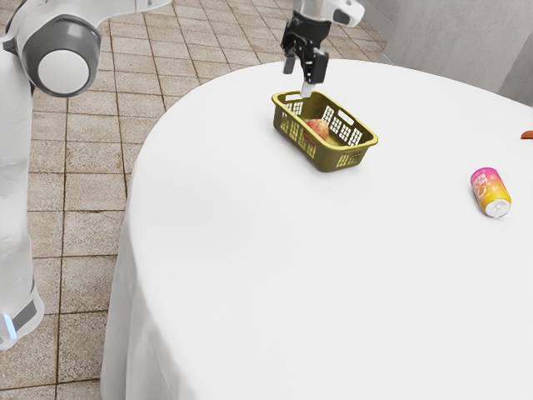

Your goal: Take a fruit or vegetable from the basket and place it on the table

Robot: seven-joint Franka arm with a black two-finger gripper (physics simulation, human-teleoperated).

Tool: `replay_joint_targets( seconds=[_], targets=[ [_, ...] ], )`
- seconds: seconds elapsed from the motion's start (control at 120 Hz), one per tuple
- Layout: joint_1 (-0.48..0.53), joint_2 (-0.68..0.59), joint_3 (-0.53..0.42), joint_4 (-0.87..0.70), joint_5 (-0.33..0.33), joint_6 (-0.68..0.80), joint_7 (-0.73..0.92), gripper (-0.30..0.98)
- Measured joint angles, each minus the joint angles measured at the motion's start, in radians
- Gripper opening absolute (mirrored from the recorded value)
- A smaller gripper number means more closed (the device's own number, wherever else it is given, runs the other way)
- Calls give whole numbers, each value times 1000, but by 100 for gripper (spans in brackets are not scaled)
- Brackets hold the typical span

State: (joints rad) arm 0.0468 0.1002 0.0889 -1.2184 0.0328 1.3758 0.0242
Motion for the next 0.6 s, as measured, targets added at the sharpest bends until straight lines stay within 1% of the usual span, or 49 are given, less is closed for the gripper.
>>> replay_joint_targets(
  seconds=[0.2,0.25,0.325,0.367,0.433,0.5,0.542,0.6],
  targets=[
    [3,-4,1,12,-2,-17,6,69],
    [1,-13,1,81,5,-36,7,69],
    [-10,-53,5,165,38,-58,9,69],
    [-36,-50,39,185,51,-59,9,69],
    [-58,5,119,194,63,-31,11,68],
    [-15,81,192,195,64,13,12,68],
    [25,128,220,196,41,39,12,69],
    [70,178,237,196,2,75,13,69]
  ],
)
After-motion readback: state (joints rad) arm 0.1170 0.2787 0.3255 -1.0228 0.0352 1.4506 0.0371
